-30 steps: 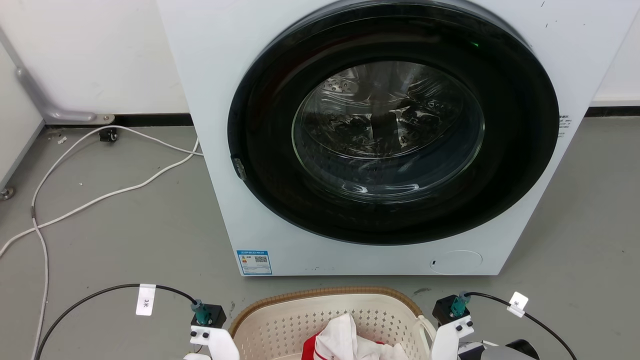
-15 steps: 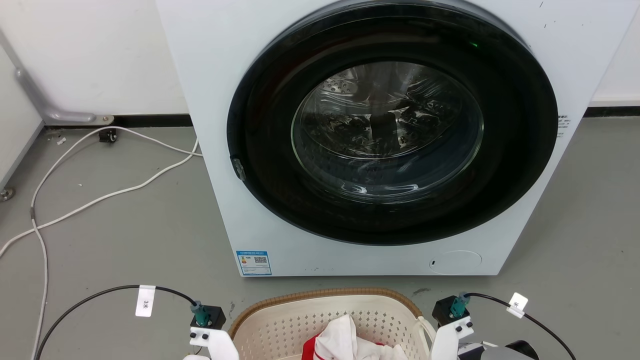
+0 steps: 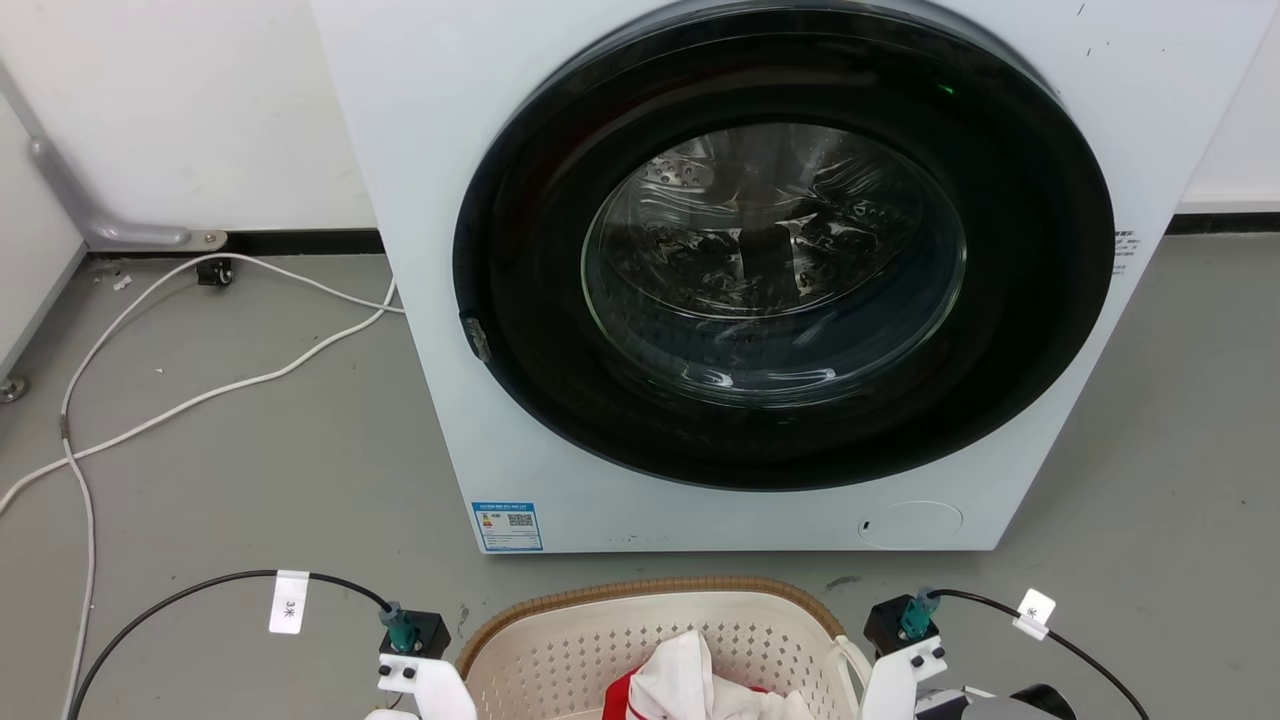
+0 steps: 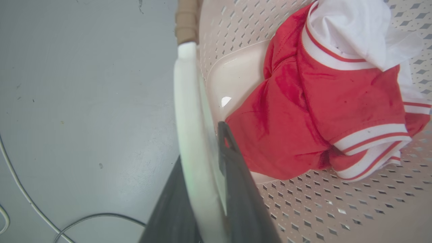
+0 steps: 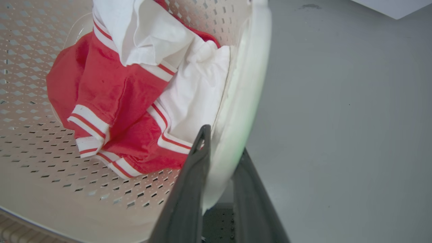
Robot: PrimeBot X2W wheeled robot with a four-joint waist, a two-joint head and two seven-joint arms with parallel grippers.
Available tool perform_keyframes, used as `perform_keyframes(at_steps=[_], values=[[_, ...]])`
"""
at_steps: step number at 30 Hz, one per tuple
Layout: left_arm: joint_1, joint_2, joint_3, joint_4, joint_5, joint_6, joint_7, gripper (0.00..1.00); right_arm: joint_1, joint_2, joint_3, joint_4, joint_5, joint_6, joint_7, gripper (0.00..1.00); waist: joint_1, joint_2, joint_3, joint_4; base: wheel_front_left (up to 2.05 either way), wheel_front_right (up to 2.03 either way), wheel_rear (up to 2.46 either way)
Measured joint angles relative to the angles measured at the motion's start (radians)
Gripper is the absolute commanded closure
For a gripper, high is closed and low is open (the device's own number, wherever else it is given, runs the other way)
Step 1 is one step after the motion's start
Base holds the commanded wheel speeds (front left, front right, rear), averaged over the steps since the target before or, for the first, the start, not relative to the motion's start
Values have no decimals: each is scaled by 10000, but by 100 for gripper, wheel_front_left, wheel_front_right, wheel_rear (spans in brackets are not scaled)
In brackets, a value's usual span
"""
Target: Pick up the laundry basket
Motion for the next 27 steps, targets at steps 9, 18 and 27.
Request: perform_keyframes(at_steps=[9, 18, 27], values=[[-39, 10, -123, 2, -144, 0, -59, 100, 27, 2, 0, 10, 10, 0, -12, 100, 0, 0, 12, 7, 0, 0, 0], [-52, 19, -219, 4, -228, -2, -75, 100, 31, 2, 2, 4, 8, 0, -12, 100, 0, 0, 18, 2, 0, 0, 0], [-93, 19, -288, 12, -305, -2, -88, 100, 33, 2, 2, -2, 8, 0, -12, 100, 0, 0, 50, 7, 0, 0, 0]])
